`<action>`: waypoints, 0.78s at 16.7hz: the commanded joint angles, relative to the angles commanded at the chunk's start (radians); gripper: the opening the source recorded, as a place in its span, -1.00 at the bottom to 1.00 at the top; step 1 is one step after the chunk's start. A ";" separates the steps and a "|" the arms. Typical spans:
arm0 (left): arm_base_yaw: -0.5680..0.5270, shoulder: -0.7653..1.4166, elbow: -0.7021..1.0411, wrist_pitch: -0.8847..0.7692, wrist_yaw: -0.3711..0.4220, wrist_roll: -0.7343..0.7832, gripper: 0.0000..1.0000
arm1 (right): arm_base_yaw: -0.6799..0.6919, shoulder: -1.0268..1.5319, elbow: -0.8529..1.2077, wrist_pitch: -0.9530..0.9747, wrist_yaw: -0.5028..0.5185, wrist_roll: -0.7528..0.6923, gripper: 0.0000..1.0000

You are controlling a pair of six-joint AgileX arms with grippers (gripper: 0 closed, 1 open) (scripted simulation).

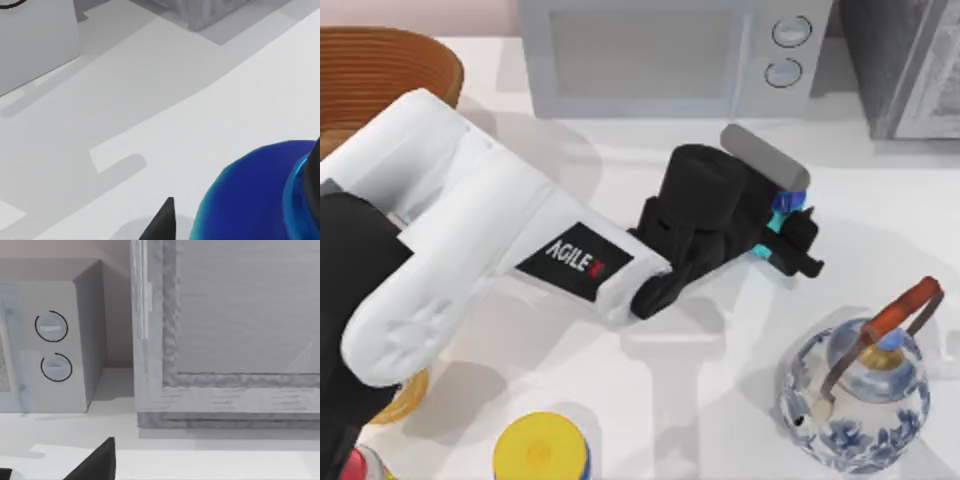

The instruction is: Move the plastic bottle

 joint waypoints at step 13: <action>0.004 -0.004 -0.003 0.000 -0.002 0.001 -1.00 | 0.000 0.000 0.000 0.000 0.000 0.000 1.00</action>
